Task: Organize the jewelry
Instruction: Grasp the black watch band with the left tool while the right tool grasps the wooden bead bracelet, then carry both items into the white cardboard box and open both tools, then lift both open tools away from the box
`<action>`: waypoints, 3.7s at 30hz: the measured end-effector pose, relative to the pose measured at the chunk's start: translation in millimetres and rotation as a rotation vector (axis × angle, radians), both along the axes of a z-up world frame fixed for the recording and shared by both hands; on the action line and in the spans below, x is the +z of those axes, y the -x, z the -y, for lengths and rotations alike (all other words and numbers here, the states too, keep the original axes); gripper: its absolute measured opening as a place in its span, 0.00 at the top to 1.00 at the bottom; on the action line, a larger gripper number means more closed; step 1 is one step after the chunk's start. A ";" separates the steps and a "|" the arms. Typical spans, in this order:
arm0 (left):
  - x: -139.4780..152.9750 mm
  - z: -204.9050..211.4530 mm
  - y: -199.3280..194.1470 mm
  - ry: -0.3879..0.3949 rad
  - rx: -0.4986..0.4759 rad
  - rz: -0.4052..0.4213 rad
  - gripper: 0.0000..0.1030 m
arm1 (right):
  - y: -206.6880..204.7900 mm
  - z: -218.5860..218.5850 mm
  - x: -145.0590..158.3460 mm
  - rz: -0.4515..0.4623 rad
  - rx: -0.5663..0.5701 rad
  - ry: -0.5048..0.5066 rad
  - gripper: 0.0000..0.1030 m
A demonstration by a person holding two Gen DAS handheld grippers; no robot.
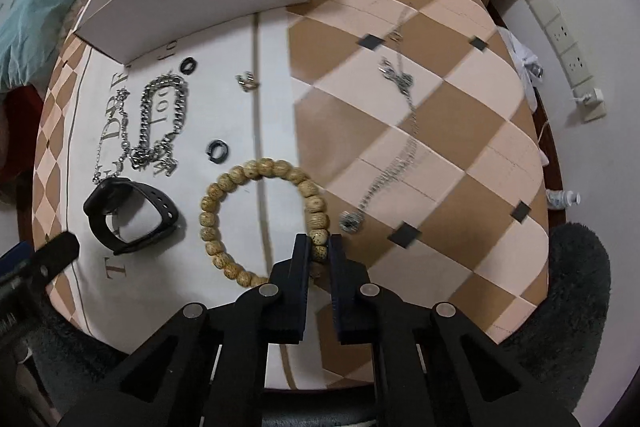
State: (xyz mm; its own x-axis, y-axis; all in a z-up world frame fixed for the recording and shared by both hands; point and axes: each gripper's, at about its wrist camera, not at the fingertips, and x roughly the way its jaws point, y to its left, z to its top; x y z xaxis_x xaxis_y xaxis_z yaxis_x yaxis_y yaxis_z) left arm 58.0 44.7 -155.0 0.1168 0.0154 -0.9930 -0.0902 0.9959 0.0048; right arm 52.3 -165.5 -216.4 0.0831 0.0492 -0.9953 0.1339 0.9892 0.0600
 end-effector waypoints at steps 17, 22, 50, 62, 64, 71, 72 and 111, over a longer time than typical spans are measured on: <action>-35.4 19.8 -13.2 0.021 -0.122 -0.011 0.92 | -0.4 20.7 -0.8 -0.016 0.000 0.020 0.90; -39.4 12.6 10.8 0.012 -0.128 0.003 0.92 | 1.8 13.8 1.0 -0.013 0.014 0.033 0.90; 48.7 20.6 12.2 0.048 -0.151 0.163 0.94 | -10.7 2.9 92.8 0.208 0.072 -0.066 0.91; 92.0 29.4 -77.1 0.116 -0.172 0.248 0.94 | -94.7 2.1 182.8 0.384 0.151 -0.152 0.91; 91.7 30.3 -94.4 0.116 -0.171 0.247 0.94 | -117.8 -0.3 185.0 0.392 0.168 -0.148 0.91; 73.8 34.1 -153.1 0.144 -0.170 0.181 0.93 | -192.3 -2.7 156.1 0.322 0.174 -0.157 0.91; 71.1 33.5 -159.5 0.148 -0.160 0.175 0.93 | -199.5 -3.4 150.6 0.311 0.174 -0.159 0.91; 82.8 10.6 -121.4 -0.068 -0.048 0.344 0.07 | -157.6 1.8 111.8 0.290 0.112 0.107 0.06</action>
